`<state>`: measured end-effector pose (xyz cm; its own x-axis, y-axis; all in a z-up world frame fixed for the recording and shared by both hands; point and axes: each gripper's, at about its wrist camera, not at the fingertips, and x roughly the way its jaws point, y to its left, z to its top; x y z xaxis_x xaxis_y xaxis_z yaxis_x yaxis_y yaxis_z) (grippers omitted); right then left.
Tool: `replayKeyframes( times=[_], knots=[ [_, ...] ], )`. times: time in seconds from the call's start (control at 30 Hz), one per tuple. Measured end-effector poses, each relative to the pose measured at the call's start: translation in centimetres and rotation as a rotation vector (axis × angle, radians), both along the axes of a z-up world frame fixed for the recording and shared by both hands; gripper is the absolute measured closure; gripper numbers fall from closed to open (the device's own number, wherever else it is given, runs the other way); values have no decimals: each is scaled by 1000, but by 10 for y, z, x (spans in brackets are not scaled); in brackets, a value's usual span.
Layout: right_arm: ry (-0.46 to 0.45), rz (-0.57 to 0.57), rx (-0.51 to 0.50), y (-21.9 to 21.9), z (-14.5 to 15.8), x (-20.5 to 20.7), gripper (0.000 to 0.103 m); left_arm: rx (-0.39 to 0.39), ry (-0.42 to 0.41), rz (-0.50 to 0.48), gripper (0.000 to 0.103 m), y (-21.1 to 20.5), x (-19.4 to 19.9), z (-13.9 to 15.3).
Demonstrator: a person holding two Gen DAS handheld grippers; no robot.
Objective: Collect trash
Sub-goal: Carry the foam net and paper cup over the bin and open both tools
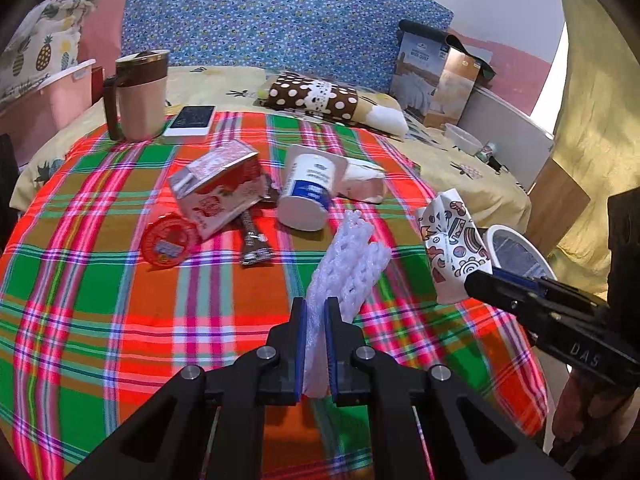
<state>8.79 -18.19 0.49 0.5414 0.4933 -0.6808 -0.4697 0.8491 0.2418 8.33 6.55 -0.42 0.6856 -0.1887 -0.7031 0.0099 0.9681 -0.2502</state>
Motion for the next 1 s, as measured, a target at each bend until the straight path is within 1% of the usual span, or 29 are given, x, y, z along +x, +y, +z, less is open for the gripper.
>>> replayKeyframes(
  times=[0.23,0.47,1.0],
  knots=[
    [-6,-58,7,-19,0,-7,81,-12,-9,-45,94,-25,5,5],
    [-31,-127,14,-49,4,-13,81,-14,-30,-108,95,-55,11,12],
    [-49,-310,20,-121,3,-18,81,18,-60,-288,95,-149,39,25]
  ],
)
